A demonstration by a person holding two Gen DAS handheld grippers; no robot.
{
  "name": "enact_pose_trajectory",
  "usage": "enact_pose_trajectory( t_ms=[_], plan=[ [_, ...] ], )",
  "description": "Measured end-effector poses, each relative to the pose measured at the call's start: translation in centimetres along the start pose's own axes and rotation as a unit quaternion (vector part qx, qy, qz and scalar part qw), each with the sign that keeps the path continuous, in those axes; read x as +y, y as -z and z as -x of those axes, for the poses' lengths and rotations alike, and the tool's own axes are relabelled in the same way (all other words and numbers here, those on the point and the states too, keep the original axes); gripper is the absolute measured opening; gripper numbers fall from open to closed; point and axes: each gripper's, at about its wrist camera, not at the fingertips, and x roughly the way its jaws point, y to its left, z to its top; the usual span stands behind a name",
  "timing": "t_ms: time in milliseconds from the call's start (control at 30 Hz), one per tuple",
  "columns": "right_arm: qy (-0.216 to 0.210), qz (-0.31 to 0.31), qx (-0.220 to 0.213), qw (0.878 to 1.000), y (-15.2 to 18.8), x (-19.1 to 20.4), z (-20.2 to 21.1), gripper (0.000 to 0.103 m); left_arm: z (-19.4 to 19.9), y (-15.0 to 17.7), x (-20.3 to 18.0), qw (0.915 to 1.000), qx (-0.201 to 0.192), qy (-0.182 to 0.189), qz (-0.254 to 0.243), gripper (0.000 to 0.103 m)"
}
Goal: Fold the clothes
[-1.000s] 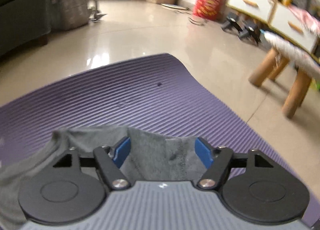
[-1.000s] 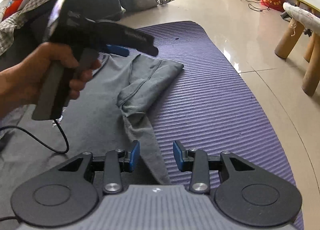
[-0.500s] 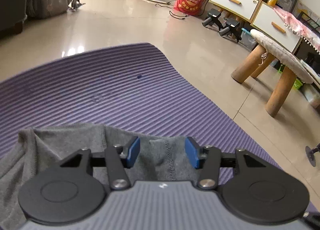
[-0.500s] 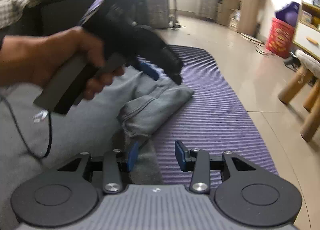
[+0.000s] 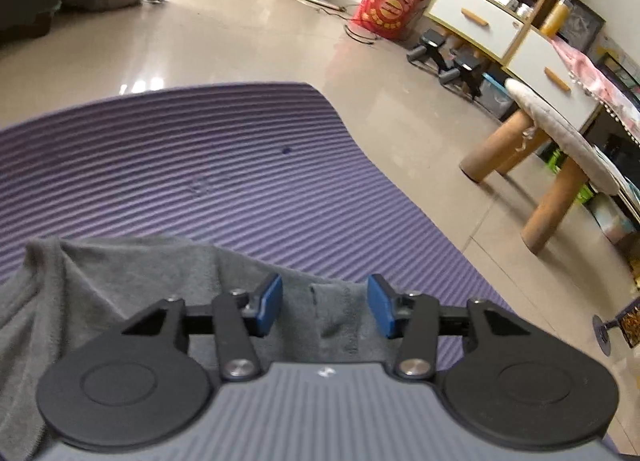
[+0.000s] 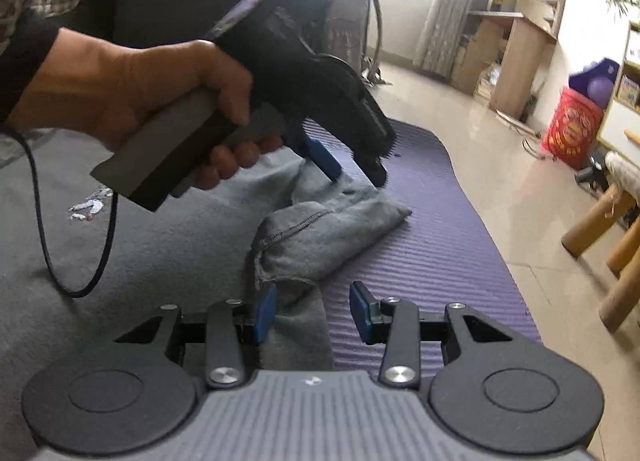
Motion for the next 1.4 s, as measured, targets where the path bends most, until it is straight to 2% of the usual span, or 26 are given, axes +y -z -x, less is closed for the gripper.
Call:
enact_pose_trajectory(
  t_ms=[67,133,167,200,433,467,567,633,800,900,1067,1200,1400],
  plan=[
    [-0.002,0.011,-0.008,1.000,-0.1,0.4,0.0,0.041,-0.2,0.0,-0.2,1.0000,0.005,0.004,-0.003,0.035],
    [-0.004,0.022,-0.018,1.000,-0.1,0.7,0.0,0.041,-0.4,0.0,-0.4,0.9999,0.011,-0.002,-0.003,0.014],
    [-0.005,0.028,-0.023,0.999,-0.2,0.9,0.0,0.042,-0.3,0.1,-0.3,1.0000,0.008,-0.005,0.000,0.011],
    [-0.006,0.032,-0.026,0.999,-0.2,1.2,0.1,0.042,-0.2,0.2,-0.2,1.0000,0.003,-0.007,0.004,0.002],
    [-0.001,0.074,-0.042,0.996,-0.7,2.8,-0.8,0.042,2.7,0.8,0.2,0.9981,-0.039,-0.039,0.027,0.002],
    [0.006,0.084,-0.042,0.996,-0.8,3.0,-1.2,0.038,3.2,0.9,0.3,0.9975,-0.043,-0.045,0.032,0.002],
    [0.018,0.119,-0.028,0.992,-0.9,3.9,-1.9,0.011,4.7,1.1,0.6,0.9953,-0.049,-0.072,0.042,0.002],
    [0.019,0.124,-0.030,0.992,-0.8,4.0,-1.5,0.004,5.4,1.1,0.9,0.9941,-0.049,-0.084,0.049,0.002],
    [0.005,0.095,-0.065,0.993,-1.9,3.3,0.6,0.004,7.6,0.9,1.6,0.9899,-0.056,-0.121,0.047,0.002],
    [-0.020,0.072,-0.081,0.994,-3.0,3.2,2.0,0.004,9.3,0.7,2.1,0.9870,-0.063,-0.140,0.048,0.002],
    [-0.064,0.057,-0.082,0.993,-4.1,4.5,2.8,0.004,11.7,1.0,2.9,0.9817,-0.061,-0.178,0.031,0.002],
    [-0.081,0.074,-0.084,0.990,-3.9,6.5,2.5,0.004,12.9,1.6,3.8,0.9756,-0.057,-0.210,0.033,0.002],
    [-0.105,0.075,-0.081,0.988,-3.2,9.0,2.6,0.004,14.6,2.9,5.1,0.9626,-0.064,-0.259,0.048,0.002]
  ],
)
